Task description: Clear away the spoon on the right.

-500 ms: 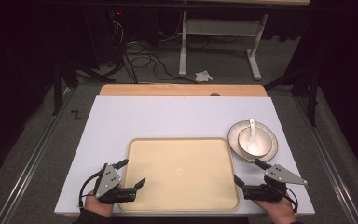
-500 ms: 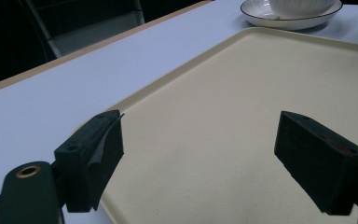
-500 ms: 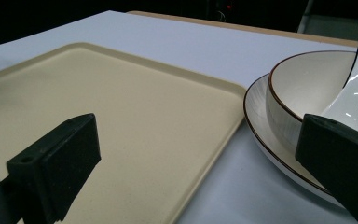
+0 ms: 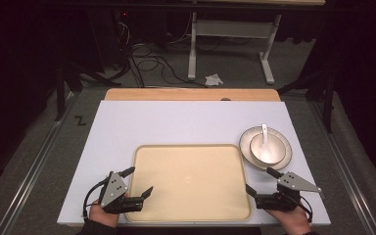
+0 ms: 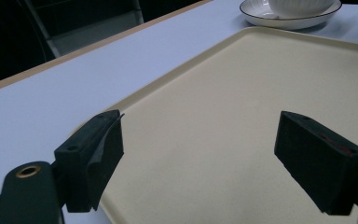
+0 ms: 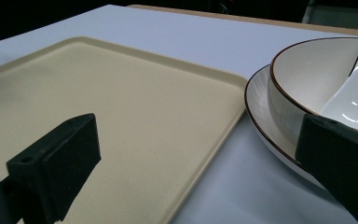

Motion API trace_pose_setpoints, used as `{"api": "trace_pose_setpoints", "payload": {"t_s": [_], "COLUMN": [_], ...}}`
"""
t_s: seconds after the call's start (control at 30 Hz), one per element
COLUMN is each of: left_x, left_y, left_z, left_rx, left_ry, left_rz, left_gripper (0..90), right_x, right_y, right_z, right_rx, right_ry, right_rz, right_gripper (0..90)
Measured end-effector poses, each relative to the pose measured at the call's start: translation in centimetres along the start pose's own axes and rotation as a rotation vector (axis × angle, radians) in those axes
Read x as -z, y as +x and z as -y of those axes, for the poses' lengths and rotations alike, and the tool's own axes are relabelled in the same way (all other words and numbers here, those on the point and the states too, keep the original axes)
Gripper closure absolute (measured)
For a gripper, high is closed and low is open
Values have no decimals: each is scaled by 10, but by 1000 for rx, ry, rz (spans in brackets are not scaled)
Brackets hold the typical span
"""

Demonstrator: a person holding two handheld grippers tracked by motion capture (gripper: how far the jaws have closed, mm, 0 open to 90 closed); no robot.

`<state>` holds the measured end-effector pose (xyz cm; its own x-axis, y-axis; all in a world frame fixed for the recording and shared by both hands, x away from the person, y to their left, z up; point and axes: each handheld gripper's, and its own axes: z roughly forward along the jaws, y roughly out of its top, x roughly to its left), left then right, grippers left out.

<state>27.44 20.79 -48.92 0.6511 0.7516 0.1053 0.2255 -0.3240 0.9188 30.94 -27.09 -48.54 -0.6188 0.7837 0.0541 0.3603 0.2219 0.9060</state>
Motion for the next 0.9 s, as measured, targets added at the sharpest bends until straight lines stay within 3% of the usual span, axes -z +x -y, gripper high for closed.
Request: {"api": "trace_pose_setpoints", "payload": {"t_s": [0.3,0.67,0.9], "left_x": [0,0,1], "left_y": [0,0,0], "left_z": [0,0,0], "left_rx": [1,2,-4], "left_ry": [3,2,-1], "left_rz": [-3,-4,-1], "left_gripper": [159,159,159], "right_x": [-1,3,6], "right_y": [1,-2,-6], "right_z": [0,-1,-3], "right_rx": [5,-1,-14], "right_ry": [1,-6,-15], "right_rz": [-8,-23,6], "right_gripper": [13,136,205]}}
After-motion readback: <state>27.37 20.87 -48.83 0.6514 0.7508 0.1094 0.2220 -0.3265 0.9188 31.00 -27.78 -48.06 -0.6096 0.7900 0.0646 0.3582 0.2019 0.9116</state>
